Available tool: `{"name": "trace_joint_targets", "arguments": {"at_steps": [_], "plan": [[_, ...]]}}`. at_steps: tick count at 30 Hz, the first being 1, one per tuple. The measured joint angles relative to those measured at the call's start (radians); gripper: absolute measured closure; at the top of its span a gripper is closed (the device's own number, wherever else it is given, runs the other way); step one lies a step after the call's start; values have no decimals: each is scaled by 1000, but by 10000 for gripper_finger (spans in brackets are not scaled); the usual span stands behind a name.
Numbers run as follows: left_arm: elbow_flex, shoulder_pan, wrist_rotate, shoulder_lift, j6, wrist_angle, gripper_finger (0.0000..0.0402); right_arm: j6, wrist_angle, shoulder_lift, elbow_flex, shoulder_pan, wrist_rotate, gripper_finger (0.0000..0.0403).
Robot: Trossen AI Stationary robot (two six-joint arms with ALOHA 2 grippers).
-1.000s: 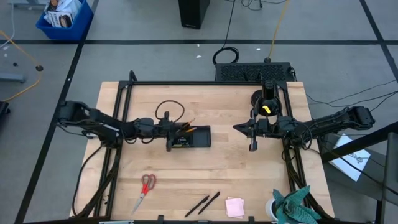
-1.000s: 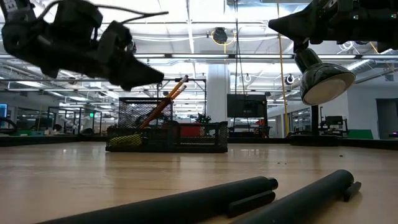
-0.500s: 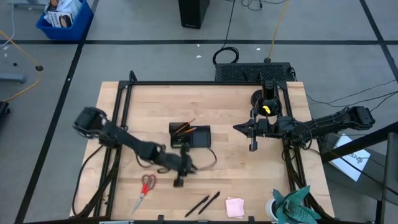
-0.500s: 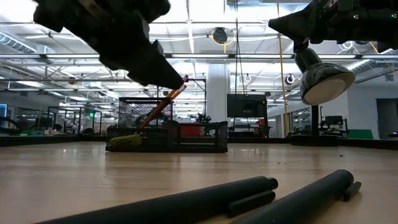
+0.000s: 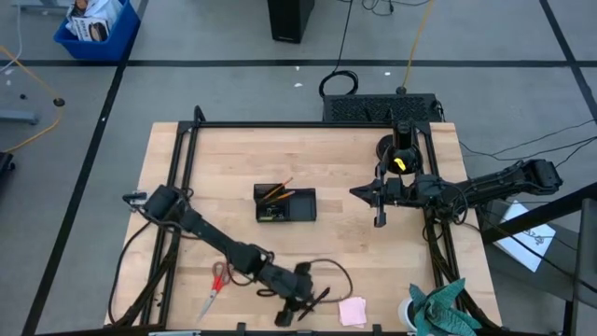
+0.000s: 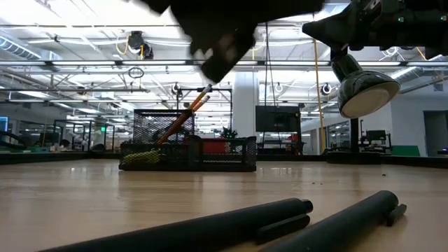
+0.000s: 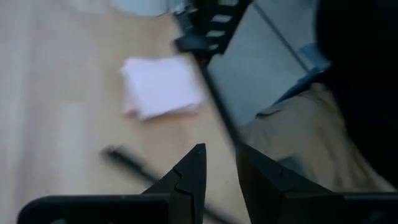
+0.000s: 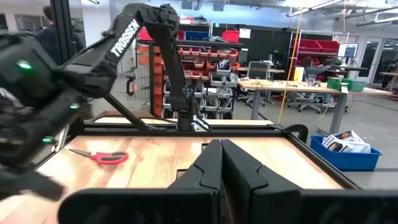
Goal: Pick and place office supplies into organizer
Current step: Put the black pen into the black desk organizer
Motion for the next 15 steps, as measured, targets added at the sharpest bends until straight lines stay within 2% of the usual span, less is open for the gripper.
{"name": "trace_joint_targets", "arguments": {"at_steps": [8, 15], "plan": [[156, -3, 91, 161, -30, -39, 312, 4, -8, 0, 0, 0, 0, 403], [185, 51, 143, 199, -71, -119, 312, 22, -12, 0, 0, 0, 0, 403]]}}
